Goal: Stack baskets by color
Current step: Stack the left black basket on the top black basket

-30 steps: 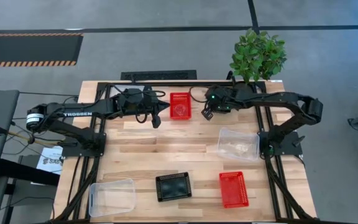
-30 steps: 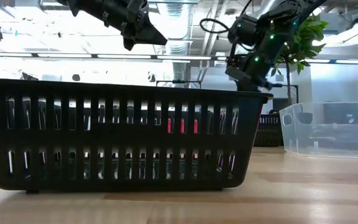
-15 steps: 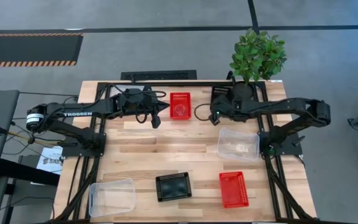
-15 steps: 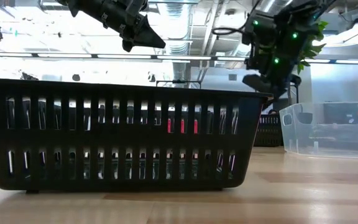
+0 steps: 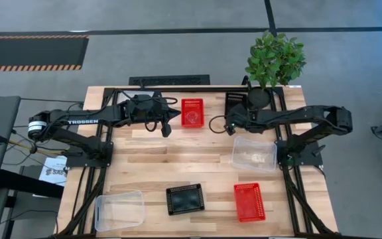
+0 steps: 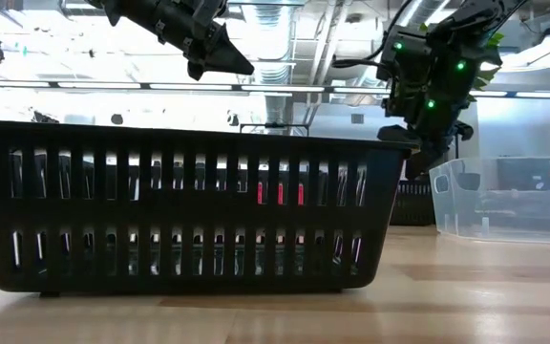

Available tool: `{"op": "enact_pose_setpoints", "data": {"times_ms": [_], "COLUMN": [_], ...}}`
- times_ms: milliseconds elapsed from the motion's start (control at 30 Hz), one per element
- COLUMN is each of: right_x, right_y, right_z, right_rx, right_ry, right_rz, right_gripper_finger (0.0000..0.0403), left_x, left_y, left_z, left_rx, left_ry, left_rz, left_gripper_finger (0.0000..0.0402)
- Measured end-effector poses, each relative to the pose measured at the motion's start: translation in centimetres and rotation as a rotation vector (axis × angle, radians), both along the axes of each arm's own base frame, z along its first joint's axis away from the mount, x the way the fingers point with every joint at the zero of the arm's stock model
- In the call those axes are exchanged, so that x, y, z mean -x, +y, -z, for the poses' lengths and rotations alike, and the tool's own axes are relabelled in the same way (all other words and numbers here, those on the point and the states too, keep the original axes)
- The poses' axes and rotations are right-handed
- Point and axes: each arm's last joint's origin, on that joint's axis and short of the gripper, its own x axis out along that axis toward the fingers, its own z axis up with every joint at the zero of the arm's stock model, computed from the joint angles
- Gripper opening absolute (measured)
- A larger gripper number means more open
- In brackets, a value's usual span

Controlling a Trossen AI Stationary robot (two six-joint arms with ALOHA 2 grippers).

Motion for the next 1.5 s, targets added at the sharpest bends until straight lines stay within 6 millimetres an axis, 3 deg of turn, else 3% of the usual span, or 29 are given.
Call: {"op": "enact_pose_setpoints", "data": {"times_ms": [333, 633, 800, 967, 1167, 1500], "right_x": [-0.3, -0.4, -1.4, -3.0, -3.4, -3.6], "right_y": [-0.1, -0.2, -0.1, -0.5, -2.2, -3.3], "right_z": [1.0, -1.8, -2.6, -1.6, 0.4, 0.8], "right_rx": [-0.027, 0.03, 0.026, 0.028, -0.002, -0.04], "right_ry": [0.045, -0.025, -0.124, -0.171, -0.117, -0.155], "right_rz": [-0.012, -0.066, -0.157, -0.178, -0.137, -0.146], "right_gripper_finger": [0.0004, 0.0004, 0.0003, 0.0003, 0.0004, 0.0003], "left_x": [0.0, -0.1, -0.1, 0.5, 2.1, 2.2], "left_y": [0.0, 0.0, 0.0, -0.1, -0.4, -0.4], "left_z": [0.0, -0.3, -0.4, -0.8, -2.1, -1.7], "left_rx": [0.012, 0.005, 0.0, -0.014, -0.034, -0.026], "left_ry": [-0.004, -0.034, -0.046, -0.036, -0.058, -0.014], "left_rz": [-0.004, -0.003, 0.005, -0.001, -0.027, -0.046], "left_gripper_finger": [0.0, 0.0, 0.0, 0.0, 0.0, 0.0]}}
